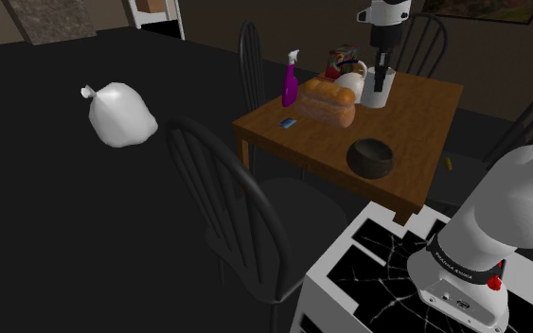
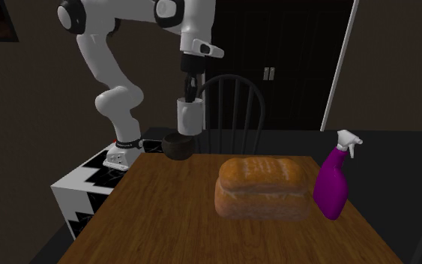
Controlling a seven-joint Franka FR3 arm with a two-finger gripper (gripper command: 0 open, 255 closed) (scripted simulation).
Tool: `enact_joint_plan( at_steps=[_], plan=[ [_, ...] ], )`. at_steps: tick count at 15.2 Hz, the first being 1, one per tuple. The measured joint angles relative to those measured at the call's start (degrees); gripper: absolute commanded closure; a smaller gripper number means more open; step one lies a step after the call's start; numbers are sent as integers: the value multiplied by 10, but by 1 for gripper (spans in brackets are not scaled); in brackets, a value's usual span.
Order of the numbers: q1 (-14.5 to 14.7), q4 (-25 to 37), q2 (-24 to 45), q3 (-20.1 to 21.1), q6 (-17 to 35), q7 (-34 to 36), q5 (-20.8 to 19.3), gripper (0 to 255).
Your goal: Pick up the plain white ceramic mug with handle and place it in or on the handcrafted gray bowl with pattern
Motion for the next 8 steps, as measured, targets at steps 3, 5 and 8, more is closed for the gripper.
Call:
enact_joint_plan(
  at_steps=[3, 5, 8],
  plan=[
    [2, -47, -59, 21, -17, 24, -1, 255],
    [6, -73, -99, 40, -34, 45, 4, 255],
    [9, -107, -164, 64, -68, 67, 12, 255]
  ],
)
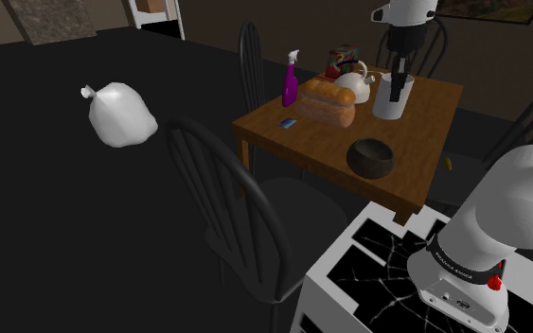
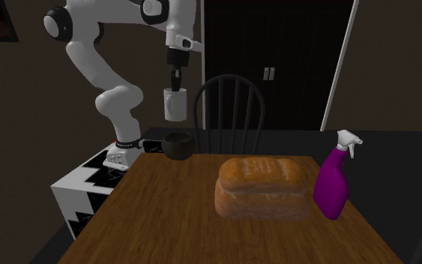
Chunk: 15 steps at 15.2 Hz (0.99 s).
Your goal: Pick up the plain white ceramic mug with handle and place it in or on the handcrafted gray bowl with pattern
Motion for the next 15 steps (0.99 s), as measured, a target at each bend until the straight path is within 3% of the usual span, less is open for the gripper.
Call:
enact_joint_plan(
  at_steps=[3, 15],
  plan=[
    [3, -25, -26, 12, -4, 14, 6, 255],
    [0, -118, -29, 4, 85, 26, -2, 255]
  ],
)
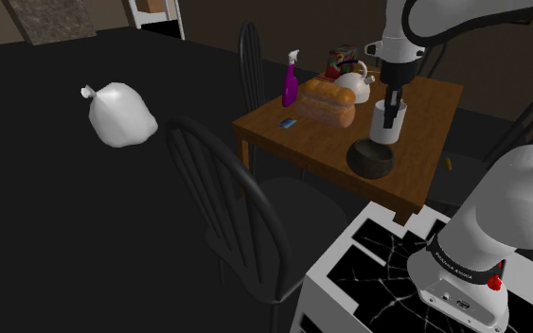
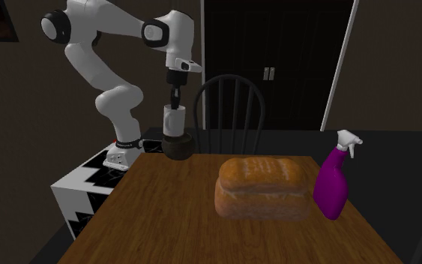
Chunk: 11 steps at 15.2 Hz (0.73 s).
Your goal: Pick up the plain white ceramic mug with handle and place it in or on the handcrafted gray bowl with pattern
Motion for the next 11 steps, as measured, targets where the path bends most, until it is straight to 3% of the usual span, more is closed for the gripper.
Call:
enact_joint_plan(
  at_steps=[5, 10, 11],
  plan=[
    [-1, -33, 3, -3, 35, 5, -4, 255],
    [-1, -34, 4, -4, 38, 5, -4, 255],
    [-1, -34, 4, -4, 39, 5, -4, 0]
  ],
)
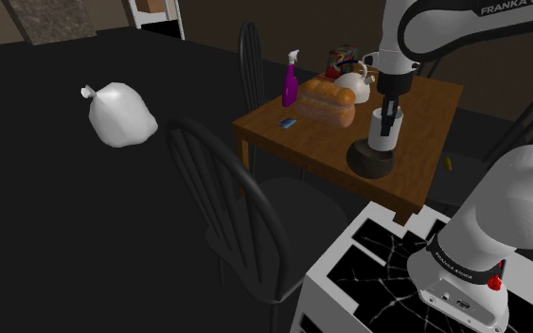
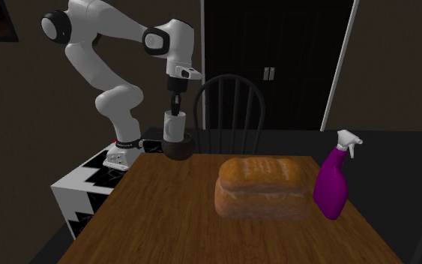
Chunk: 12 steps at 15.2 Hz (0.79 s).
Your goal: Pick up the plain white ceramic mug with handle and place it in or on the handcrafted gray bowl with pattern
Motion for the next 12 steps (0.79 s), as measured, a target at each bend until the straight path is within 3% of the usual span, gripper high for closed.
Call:
enact_joint_plan(
  at_steps=[6, 12],
  plan=[
    [0, 0, 0, 0, 0, 0, 0, 0],
    [6, 69, 3, 12, -68, -2, 13, 0]
  ],
)
